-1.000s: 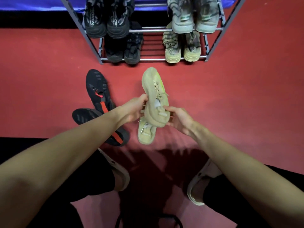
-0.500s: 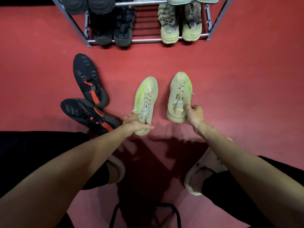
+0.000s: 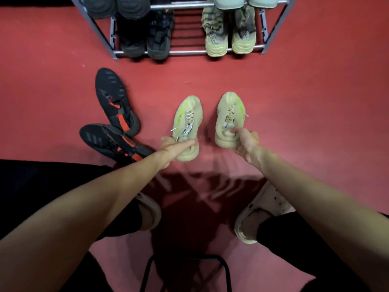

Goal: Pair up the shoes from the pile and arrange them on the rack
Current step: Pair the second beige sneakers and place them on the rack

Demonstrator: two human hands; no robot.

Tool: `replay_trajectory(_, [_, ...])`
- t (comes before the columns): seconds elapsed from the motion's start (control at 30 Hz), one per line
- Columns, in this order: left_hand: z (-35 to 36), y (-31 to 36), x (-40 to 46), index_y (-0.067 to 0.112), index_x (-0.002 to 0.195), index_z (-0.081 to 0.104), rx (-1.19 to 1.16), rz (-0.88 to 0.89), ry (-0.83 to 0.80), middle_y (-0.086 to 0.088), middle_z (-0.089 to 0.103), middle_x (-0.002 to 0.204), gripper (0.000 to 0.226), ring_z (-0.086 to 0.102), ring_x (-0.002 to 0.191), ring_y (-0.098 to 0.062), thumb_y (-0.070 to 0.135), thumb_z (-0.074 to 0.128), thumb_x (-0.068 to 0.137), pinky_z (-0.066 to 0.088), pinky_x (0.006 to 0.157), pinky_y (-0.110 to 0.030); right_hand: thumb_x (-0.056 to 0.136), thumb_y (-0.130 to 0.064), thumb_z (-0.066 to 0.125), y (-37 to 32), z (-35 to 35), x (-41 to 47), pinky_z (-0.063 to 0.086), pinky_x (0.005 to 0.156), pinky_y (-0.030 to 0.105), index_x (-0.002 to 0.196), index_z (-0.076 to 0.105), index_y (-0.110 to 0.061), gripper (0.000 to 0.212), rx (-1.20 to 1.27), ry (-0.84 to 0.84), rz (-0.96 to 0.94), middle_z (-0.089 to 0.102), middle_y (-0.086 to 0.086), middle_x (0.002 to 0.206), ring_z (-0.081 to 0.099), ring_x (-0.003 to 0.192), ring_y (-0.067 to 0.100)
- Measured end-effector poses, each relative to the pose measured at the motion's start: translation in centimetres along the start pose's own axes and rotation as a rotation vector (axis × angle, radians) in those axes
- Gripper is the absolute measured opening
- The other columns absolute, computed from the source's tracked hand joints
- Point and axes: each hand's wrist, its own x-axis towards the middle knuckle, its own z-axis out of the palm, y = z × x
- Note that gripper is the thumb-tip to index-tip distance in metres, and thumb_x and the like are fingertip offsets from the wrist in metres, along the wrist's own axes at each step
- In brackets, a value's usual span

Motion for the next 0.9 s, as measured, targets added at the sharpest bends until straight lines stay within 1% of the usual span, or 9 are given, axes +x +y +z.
replay_trajectory(0.07, [-1.2,1.3,-0.8,0.008,0.118,0.055,-0.163,0.030,-0.073,-0.002,0.065,0.103,0.097,0.065,0.087,-0.013,0.059,0.082,0.041,0.054,0.071,-0.027,0.086,-0.022,0.057,-1.4,0.1,-1.0,0.040,0.055,0.026,0.107,0.041,-0.012,0.029,-0.003,0.015,-0.066,0.049,0.000,0.081,0.049,0.065,0.012])
replay_trajectory(0.17, [-3.6,3.9,-2.4,0.016,0.099,0.060,-0.310,-0.006,-0.228,0.000,0.062,0.084,0.042,0.058,0.073,-0.011,0.037,0.081,0.070,0.049,0.071,-0.026,0.090,-0.020,0.052,-3.7,0.1,-3.0,0.036,0.040,0.015,0.101,0.047,-0.013,0.014,-0.001,0.047,-0.175,0.048,0.001,0.075,0.045,0.057,0.011])
replay_trajectory(0.23, [-5.0,5.2,-4.1,0.018,0.103,0.059,-0.360,-0.034,-0.294,0.002,0.062,0.084,0.031,0.058,0.074,-0.008,0.029,0.075,0.079,0.051,0.070,-0.025,0.092,-0.019,0.049,-4.9,0.1,-4.8,0.033,0.035,0.011,0.103,0.053,-0.012,0.014,0.030,0.049,-0.217,0.048,0.002,0.073,0.044,0.055,0.012])
replay_trajectory(0.3, [-6.0,6.0,-6.0,0.018,0.107,0.058,-0.367,-0.020,-0.312,0.002,0.062,0.090,0.029,0.059,0.078,-0.008,0.026,0.071,0.083,0.055,0.066,-0.027,0.094,-0.019,0.046,-6.0,0.0,-7.1,0.037,0.039,0.015,0.102,0.054,-0.010,0.015,0.035,0.039,-0.267,0.050,0.002,0.074,0.046,0.057,0.013])
replay_trajectory(0.4, [-8.1,7.8,-10.1,0.020,0.096,0.058,-0.477,0.051,-0.372,0.002,0.062,0.097,0.010,0.061,0.083,-0.011,0.024,0.063,0.089,0.057,0.063,-0.034,0.095,-0.020,0.042,-8.1,-0.2,-10.8,0.038,0.048,0.024,0.086,0.053,-0.011,0.017,-0.049,0.048,-0.401,0.051,0.003,0.075,0.048,0.060,0.012])
replay_trajectory(0.47, [-10.2,9.6,-12.8,0.020,0.103,0.058,-0.546,0.132,-0.415,0.000,0.063,0.099,0.012,0.062,0.085,-0.016,0.023,0.058,0.092,0.060,0.061,-0.038,0.094,-0.022,0.042,-10.0,-0.5,-13.6,0.037,0.048,0.024,0.091,0.055,-0.009,0.018,-0.076,0.076,-0.516,0.053,0.003,0.077,0.048,0.059,0.012])
replay_trajectory(0.57, [-13.7,12.3,-17.1,0.020,0.117,0.054,-0.497,0.324,-0.415,0.000,0.064,0.100,0.023,0.062,0.086,-0.017,0.025,0.051,0.095,0.058,0.064,-0.038,0.093,-0.017,0.040,-12.9,-1.2,-18.1,0.035,0.046,0.025,0.076,0.052,-0.016,0.021,-0.038,0.073,-0.660,0.047,0.000,0.067,0.043,0.055,0.012])
replay_trajectory(0.8, [-19.3,15.8,-25.0,0.019,0.097,0.060,-0.568,0.636,-0.416,0.003,0.070,0.077,0.022,0.066,0.065,-0.013,0.014,0.039,0.093,0.053,0.063,-0.025,0.087,-0.010,0.045,-17.1,-2.2,-24.6,0.036,0.062,0.029,0.066,0.051,-0.020,0.024,0.149,0.028,-0.910,0.050,-0.003,0.069,0.045,0.064,0.011])
replay_trajectory(0.9, [-20.5,17.1,-26.0,0.018,0.104,0.058,-0.594,0.715,-0.394,-0.002,0.063,0.092,0.025,0.060,0.077,-0.018,0.012,0.041,0.087,0.047,0.071,-0.030,0.082,-0.012,0.048,-18.9,-2.2,-26.0,0.040,0.070,0.032,0.069,0.055,-0.018,0.016,0.240,-0.010,-0.969,0.056,0.000,0.075,0.051,0.072,0.014])
